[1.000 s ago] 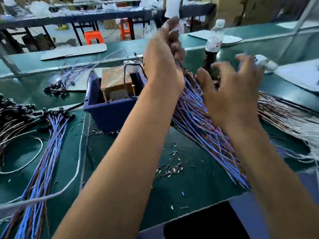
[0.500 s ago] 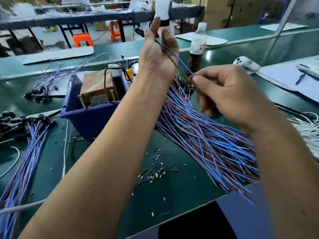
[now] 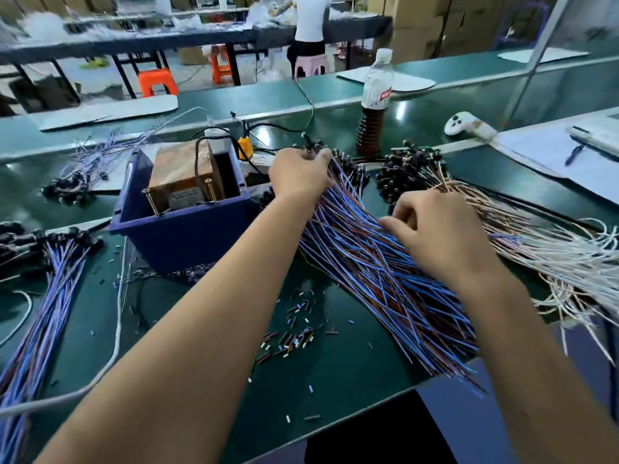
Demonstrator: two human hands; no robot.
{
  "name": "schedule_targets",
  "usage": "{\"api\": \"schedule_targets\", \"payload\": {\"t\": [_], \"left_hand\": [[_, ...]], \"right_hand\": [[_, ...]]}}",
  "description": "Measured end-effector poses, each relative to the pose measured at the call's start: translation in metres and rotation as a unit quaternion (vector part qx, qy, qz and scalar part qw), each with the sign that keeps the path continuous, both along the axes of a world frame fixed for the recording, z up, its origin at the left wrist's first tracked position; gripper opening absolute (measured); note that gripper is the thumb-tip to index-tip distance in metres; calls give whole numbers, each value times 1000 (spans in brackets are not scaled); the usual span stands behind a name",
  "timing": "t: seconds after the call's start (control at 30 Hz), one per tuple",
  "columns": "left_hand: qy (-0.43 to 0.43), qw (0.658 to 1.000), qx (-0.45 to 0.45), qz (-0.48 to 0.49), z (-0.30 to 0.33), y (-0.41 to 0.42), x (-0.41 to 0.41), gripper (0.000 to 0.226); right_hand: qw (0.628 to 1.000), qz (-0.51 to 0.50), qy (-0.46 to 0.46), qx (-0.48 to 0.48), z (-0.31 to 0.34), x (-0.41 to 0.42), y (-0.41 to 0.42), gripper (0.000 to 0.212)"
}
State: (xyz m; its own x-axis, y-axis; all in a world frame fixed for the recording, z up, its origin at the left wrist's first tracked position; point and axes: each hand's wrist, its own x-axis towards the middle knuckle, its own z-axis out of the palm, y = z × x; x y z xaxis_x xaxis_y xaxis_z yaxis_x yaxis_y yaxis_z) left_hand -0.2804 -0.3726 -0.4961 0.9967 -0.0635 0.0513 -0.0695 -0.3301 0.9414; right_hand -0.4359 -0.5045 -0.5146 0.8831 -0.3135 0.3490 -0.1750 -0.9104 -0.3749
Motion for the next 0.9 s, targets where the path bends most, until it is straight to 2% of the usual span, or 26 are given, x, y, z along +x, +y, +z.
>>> {"api": "schedule_targets", "payload": {"t": [0.07,0.1,0.2,0.27,0.4,0.53,0.6,0.7,0.77,0.9], "left_hand": [[64,993,-97,-10,1,0,-3,17],[70,992,-103,-14,4,2,-5,10],[46,993,-109,-23,12,15,-18,16],[50,987,-137,-71,17,35,-30,15],[93,971,-32,-219,11,101,-54,19],[159,921,168,-313,5,178,-70,20],[192,893,290,-286,1,212,-71,22],[213,865,422,-167,-4,257,-63,20],[168,862,474,-68,-4,284,-54,20],[14,849,515,122,-9,319,-34,25]], "right_hand": [[999,-21,-25,4,-8,4,4,30],[999,-29,-29,1,-11,5,6,29],[997,-47,-59,-7,-13,8,11,27],[994,-46,-102,7,-10,11,21,26],[986,13,-157,58,-5,17,65,28],[979,149,-104,92,-12,22,134,29],[973,216,-27,83,-20,27,171,26],[948,305,88,28,-32,39,227,19],[930,347,122,22,-36,52,267,22],[906,382,179,40,-40,84,334,19]]}}
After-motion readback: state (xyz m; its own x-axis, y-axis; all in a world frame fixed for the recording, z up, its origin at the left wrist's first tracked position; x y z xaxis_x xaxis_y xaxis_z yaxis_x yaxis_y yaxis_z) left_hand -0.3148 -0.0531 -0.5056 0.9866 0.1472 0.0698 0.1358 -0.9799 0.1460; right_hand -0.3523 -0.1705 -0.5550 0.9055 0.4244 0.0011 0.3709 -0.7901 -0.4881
